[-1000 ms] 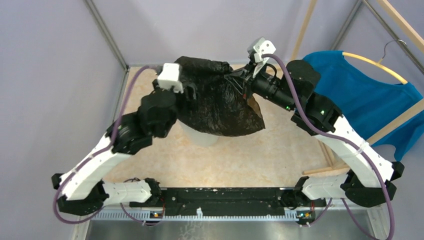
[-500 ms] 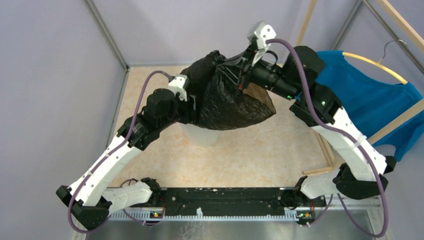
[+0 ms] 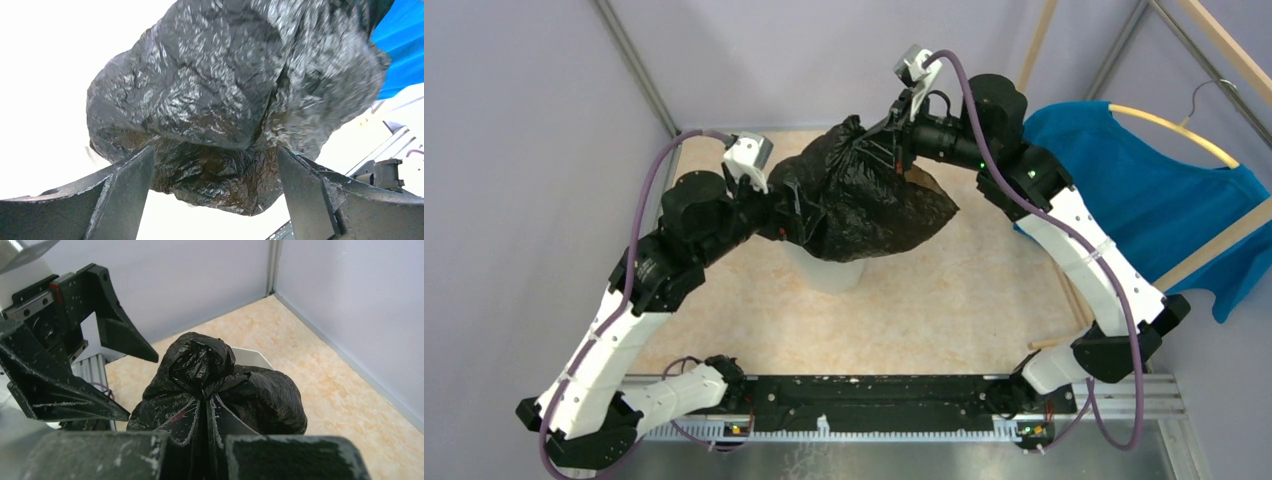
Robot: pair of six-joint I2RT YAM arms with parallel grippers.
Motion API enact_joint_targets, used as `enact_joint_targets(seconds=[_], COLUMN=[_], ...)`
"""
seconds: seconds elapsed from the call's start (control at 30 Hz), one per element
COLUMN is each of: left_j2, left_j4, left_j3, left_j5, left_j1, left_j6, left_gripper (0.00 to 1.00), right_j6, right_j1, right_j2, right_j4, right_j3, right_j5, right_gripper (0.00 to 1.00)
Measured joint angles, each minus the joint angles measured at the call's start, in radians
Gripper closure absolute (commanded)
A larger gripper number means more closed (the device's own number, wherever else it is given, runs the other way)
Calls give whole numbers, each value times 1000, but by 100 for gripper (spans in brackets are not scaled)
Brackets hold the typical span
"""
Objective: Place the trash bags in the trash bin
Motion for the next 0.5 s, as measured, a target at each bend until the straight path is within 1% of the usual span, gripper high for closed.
enact_joint_targets(seconds=[0.13, 0.2, 0.37, 0.5], left_j2=[11, 34, 148, 247], left_j4=[0, -4, 11, 38], left_j3=[33, 69, 234, 366], left_j5=[-13, -59, -157, -167], left_j1=[0, 3, 50, 96], left_j6=[-3, -14, -49, -83], left_gripper=[2, 2, 2, 3], right_j6=[11, 19, 63, 87], right_j1=[-2, -4, -6, -6], right_j2=[0, -2, -13, -13], right_j4=[-2, 9, 52, 69], right_j3=[0, -8, -71, -98], right_j5=[-39, -59, -123, -154], right_gripper=[100, 100, 100, 100])
